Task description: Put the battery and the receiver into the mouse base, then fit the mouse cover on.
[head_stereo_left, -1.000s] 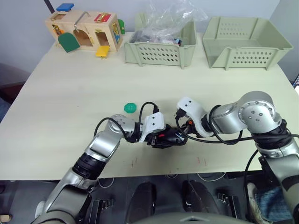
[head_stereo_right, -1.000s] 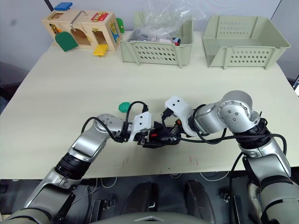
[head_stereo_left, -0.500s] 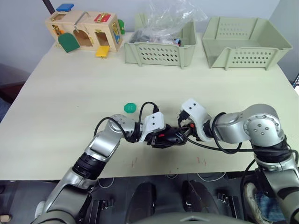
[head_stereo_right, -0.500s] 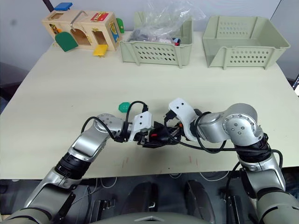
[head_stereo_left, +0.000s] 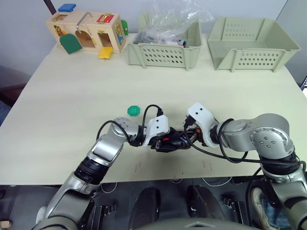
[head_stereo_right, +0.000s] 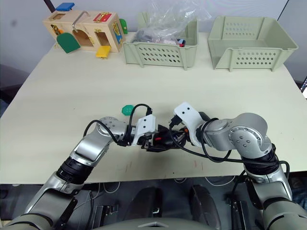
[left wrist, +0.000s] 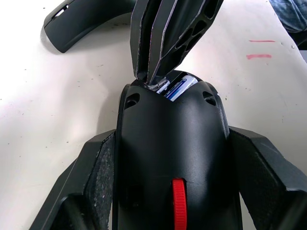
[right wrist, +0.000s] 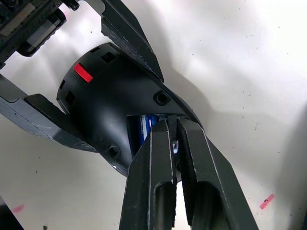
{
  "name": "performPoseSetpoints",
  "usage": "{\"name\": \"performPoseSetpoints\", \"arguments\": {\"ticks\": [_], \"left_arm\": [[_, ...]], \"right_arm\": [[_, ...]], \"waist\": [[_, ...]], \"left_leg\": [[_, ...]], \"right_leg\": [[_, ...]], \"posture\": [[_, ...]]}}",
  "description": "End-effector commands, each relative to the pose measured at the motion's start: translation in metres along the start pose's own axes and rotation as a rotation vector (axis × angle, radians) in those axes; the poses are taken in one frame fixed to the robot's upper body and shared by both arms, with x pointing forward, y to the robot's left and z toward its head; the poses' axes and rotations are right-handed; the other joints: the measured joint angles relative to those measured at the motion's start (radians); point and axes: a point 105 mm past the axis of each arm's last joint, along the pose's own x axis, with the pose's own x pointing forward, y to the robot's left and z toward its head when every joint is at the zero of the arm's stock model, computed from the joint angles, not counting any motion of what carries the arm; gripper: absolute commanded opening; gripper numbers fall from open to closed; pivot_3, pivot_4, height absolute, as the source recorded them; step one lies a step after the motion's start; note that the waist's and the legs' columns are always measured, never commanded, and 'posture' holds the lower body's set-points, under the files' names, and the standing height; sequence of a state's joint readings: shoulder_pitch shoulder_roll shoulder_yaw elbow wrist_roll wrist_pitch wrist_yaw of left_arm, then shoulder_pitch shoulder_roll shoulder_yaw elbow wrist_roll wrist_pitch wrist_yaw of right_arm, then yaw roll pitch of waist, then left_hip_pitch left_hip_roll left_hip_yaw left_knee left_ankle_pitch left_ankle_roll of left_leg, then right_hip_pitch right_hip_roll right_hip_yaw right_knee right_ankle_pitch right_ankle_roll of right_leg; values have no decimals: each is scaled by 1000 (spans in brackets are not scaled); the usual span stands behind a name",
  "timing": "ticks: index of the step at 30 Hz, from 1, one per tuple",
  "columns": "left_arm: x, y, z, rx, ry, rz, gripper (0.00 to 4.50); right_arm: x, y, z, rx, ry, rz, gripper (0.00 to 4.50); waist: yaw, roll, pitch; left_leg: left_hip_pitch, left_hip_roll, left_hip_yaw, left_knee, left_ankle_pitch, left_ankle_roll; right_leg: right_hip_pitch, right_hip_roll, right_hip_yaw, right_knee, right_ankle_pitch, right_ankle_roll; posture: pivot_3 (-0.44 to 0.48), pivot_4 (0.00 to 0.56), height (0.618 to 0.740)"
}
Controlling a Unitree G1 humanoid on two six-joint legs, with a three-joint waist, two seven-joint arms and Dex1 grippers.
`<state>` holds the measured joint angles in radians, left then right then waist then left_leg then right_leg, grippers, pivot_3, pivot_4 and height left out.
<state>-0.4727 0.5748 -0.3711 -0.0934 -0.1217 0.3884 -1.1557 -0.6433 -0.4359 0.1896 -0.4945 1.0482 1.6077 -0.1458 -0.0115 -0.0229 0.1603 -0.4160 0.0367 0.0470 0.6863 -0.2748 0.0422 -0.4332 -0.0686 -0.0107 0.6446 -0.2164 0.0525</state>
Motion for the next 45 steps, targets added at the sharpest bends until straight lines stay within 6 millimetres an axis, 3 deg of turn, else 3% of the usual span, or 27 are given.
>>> {"name": "performPoseSetpoints", "arguments": {"ticks": [1,32,45], "left_arm": [[-1,0,0,9,-8,-2,2956],[-2,0,9,9,-15,1,2956],[-1,0,7,11,-13,2,2956]], "right_arm": [[-5,0,3,-23,-47,-13,0],[-3,-3,-31,-139,-10,4,0],[-5,-1,-31,-146,83,27,0]], "waist": [[0,0,0],[3,0,0],[3,0,0]], "left_leg": [[0,0,0,0,0,0],[1,0,0,0,0,0],[1,0,0,1,0,0]], "right_leg": [[0,0,0,0,0,0],[1,0,0,0,0,0],[1,0,0,0,0,0]], "posture": [[0,150,740],[0,150,740],[0,150,740]]}}
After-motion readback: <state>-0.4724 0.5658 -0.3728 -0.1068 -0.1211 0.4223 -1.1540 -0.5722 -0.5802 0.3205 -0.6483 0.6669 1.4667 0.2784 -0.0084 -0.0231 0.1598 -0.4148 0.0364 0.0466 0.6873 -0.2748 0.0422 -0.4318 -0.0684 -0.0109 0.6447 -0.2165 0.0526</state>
